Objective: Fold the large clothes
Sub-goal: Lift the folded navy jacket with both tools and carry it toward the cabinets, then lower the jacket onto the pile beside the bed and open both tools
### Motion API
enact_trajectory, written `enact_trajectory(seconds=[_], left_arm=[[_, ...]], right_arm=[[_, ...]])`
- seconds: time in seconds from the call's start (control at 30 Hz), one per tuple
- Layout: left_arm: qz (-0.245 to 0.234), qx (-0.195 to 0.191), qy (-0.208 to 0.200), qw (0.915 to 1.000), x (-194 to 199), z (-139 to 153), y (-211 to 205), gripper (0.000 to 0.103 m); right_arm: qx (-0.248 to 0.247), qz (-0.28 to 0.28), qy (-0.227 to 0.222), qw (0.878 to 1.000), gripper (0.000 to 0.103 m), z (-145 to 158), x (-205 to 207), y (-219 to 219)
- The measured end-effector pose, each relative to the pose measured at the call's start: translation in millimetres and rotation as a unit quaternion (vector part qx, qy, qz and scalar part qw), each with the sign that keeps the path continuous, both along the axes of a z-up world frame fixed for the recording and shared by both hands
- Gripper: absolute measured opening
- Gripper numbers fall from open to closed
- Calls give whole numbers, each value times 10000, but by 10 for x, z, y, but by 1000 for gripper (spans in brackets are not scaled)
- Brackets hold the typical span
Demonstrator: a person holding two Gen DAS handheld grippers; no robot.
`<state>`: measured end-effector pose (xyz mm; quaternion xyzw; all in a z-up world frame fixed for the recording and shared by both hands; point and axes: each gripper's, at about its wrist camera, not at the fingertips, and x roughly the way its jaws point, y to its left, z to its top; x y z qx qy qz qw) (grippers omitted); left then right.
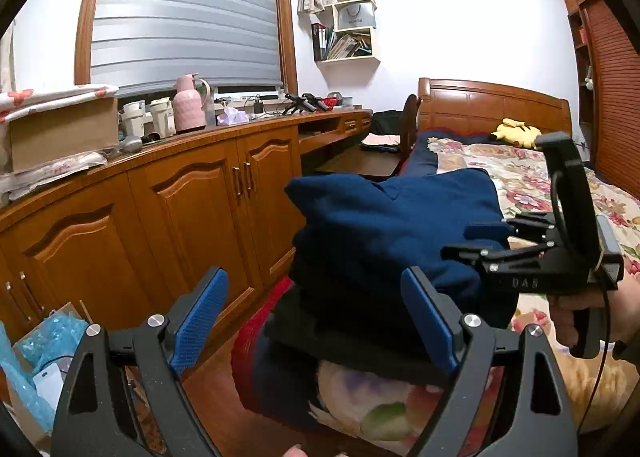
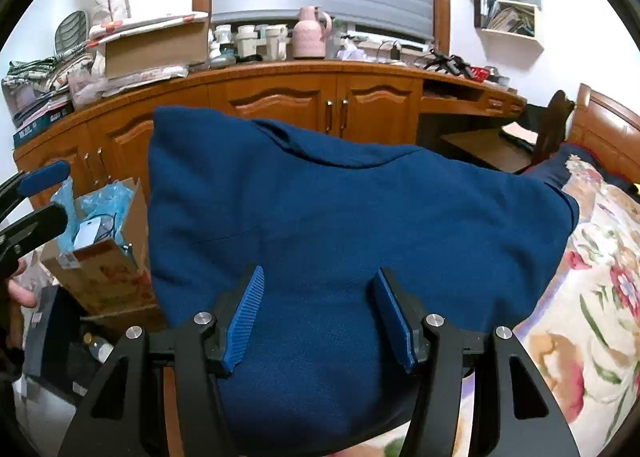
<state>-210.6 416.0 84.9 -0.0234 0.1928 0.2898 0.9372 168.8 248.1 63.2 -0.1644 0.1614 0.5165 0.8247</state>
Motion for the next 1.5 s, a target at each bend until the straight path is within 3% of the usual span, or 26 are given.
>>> enact_trajectory(seconds=[0.17, 0.3, 0.57, 0.77, 0.8, 0.87, 0.93, 0.97, 1.1, 1.13, 1.17, 1.2, 1.23, 1.5], left_arm=[[-70, 17, 84, 9999, 8, -38, -116, 89], [-127, 19, 59, 9999, 37, -63, -259, 89], [-481, -152, 69, 9987, 263, -196, -667, 89], [-814, -162, 87, 9965, 502, -268, -1080, 89], [-855, -159, 84, 9962, 525, -280, -1135, 86], [-933, -134, 145, 9954, 609, -290, -1278, 57], [-1042, -170, 183, 9942, 682, -294, -1382, 42], [-1104, -181, 193, 9935, 712, -294, -1430, 29], [-1351, -154, 263, 9904, 858, -281, -1680, 26], [-1492, -188, 273, 9882, 909, -275, -1759, 31], [-1656, -200, 278, 9856, 947, -272, -1830, 56], [-1817, -200, 247, 9828, 986, -269, -1905, 73], [-1857, -195, 179, 9823, 1001, -265, -1979, 103], [-2279, -230, 87, 9734, 1322, -260, -2588, 103]], right_arm=[[331, -109, 239, 9991, 60, 95, -12, -296], [396, -296, 121, 9987, 60, 135, -52, -614], [288, -779, -202, 9963, 61, -92, -261, -1167], [394, -1234, -149, 9915, 62, -159, -416, -1578], [412, -1301, -163, 9905, 62, -147, -461, -1635], [428, -1437, -145, 9886, 62, -167, -508, -1805], [446, -1554, -134, 9868, 62, -197, -582, -1942], [458, -1622, -143, 9856, 62, -217, -622, -1999], [552, -1849, -89, 9812, 62, -230, -755, -2224], [578, -1895, -85, 9801, 62, -253, -791, -2308], [593, -1955, -91, 9789, 62, -255, -835, -2373], [600, -2018, -107, 9775, 62, -254, -880, -2433], [599, -2058, -116, 9767, 65, -271, -917, -2494], [663, -2582, -65, 9638, 76, -331, -1235, -2917]])
